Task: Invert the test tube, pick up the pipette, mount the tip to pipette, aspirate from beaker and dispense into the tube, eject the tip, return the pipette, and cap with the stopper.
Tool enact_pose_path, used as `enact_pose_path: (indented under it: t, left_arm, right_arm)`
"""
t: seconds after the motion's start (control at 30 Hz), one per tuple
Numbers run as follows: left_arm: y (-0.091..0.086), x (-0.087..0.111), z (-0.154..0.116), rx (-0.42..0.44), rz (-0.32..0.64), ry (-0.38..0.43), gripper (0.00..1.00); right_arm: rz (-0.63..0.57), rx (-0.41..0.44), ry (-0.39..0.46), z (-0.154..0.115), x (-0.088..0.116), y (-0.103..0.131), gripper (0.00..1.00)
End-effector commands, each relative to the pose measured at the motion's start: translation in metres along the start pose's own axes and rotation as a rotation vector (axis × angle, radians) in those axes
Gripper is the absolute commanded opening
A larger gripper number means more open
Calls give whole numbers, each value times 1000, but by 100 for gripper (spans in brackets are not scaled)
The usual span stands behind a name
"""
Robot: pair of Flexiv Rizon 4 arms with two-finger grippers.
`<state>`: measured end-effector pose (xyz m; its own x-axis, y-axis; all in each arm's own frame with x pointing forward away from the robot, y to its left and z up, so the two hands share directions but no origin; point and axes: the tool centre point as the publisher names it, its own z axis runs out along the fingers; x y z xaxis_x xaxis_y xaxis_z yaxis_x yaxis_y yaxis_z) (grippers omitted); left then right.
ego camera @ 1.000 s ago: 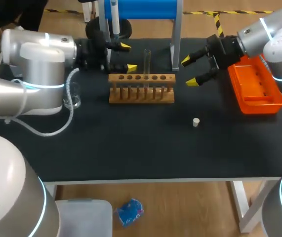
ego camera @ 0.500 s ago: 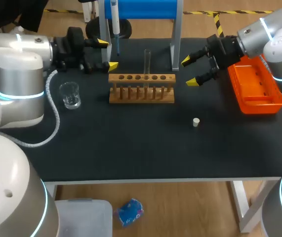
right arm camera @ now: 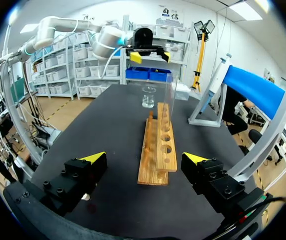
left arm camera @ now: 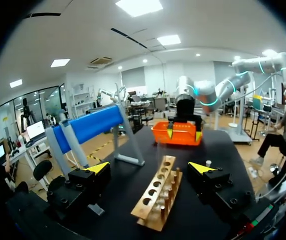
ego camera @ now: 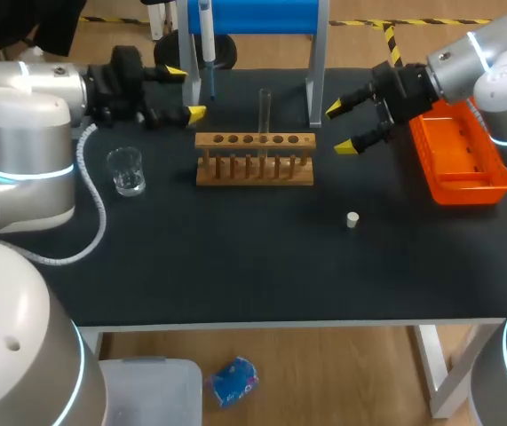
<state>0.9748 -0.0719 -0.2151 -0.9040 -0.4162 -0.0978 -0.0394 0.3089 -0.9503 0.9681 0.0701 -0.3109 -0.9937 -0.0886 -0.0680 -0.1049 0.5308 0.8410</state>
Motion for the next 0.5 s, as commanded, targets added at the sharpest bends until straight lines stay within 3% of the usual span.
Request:
enact_pose_path:
  t: [0.03, 0.2, 0.5]
  left_arm:
    - [-5, 3, -22, 22, -8, -23, 100]
    - [-6, -6, -39, 16, 0, -52, 100]
    - [-3, -15, -58, -3, -39, -73, 100]
  right_arm:
    - [-8, -10, -27, -13, 17, 10, 100]
    - [-15, -17, -45, -20, 34, 23, 100]
    - [-50, -107, -14, -26, 54, 42, 100]
